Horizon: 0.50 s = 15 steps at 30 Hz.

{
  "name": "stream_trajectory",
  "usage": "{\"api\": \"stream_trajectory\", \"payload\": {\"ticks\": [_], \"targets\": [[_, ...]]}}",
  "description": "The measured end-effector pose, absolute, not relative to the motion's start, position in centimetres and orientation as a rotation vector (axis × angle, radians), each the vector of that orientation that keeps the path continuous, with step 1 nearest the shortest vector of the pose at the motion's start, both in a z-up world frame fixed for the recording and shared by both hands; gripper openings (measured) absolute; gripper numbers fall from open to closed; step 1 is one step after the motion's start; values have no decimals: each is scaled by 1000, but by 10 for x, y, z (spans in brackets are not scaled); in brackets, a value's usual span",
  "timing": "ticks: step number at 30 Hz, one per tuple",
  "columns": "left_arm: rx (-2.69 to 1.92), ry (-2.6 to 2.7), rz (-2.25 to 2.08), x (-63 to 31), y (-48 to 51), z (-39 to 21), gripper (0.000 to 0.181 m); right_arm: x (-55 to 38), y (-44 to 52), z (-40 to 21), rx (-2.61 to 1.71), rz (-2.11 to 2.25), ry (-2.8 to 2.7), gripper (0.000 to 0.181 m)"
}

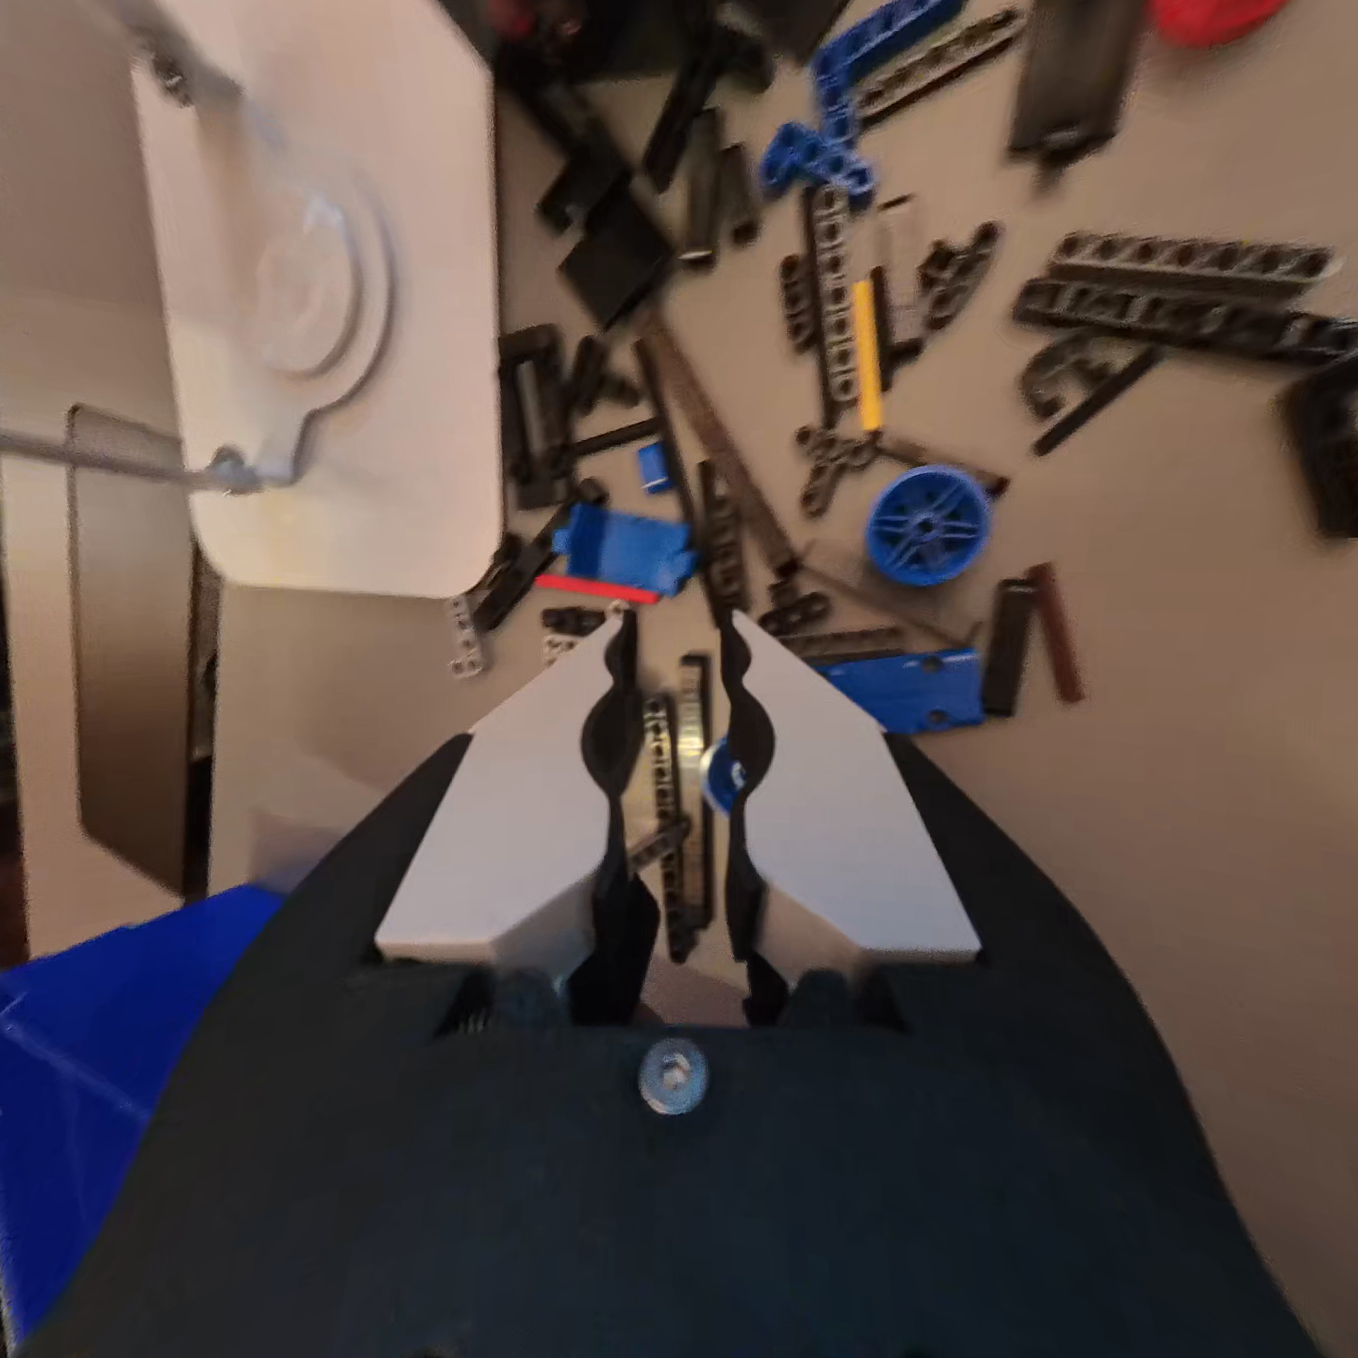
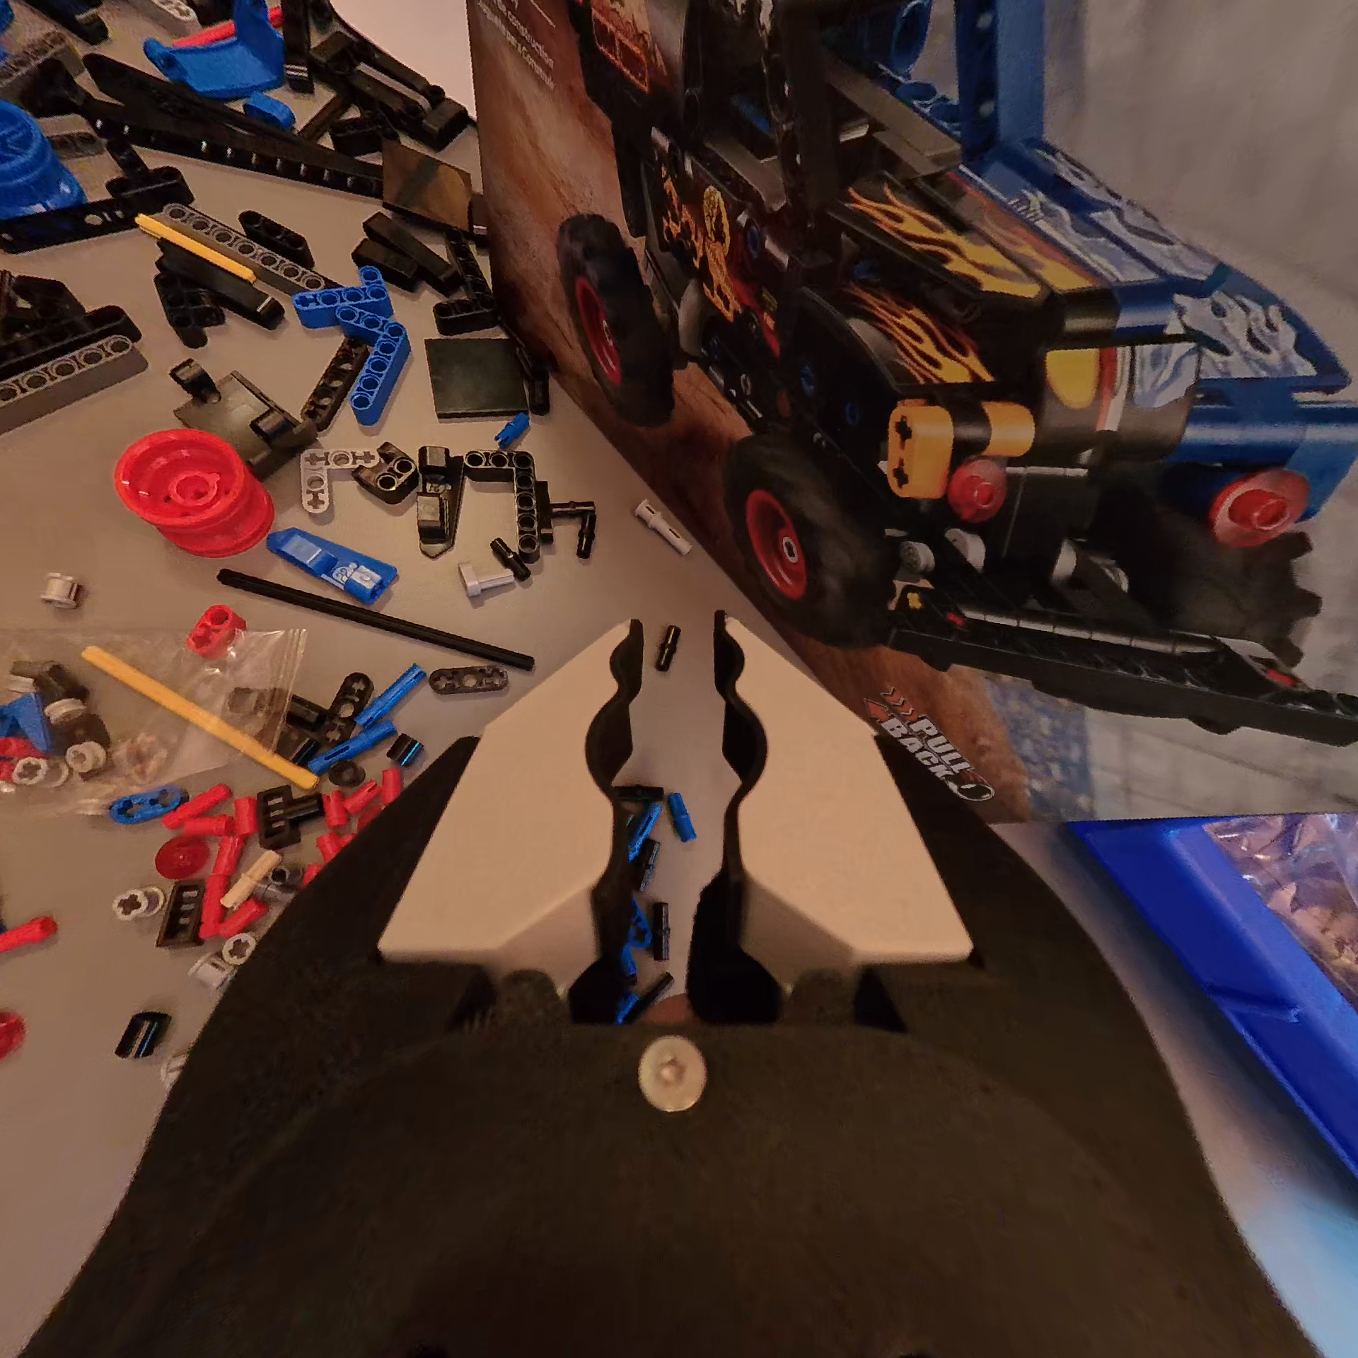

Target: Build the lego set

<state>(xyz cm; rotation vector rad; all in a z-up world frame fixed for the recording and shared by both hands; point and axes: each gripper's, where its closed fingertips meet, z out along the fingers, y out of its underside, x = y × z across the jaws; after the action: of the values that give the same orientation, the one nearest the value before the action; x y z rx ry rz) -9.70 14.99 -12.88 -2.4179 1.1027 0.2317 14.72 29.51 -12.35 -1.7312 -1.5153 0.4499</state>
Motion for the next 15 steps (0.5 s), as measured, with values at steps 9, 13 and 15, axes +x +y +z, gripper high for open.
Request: {"api": "stream_trajectory", "payload": {"ticks": [9,13,15], "targets": [[-2494,1176,127,-86,141,-159,19,147,295,-124,-1725,442,-1518,18],[-2534,1164,139,-97,138,-160,19,147,294,-124,-1723,441,-1525,18],[-2516,1116,116,-96,144,-156,17,146,294,-124,-1721,440,-1525,18]]}}
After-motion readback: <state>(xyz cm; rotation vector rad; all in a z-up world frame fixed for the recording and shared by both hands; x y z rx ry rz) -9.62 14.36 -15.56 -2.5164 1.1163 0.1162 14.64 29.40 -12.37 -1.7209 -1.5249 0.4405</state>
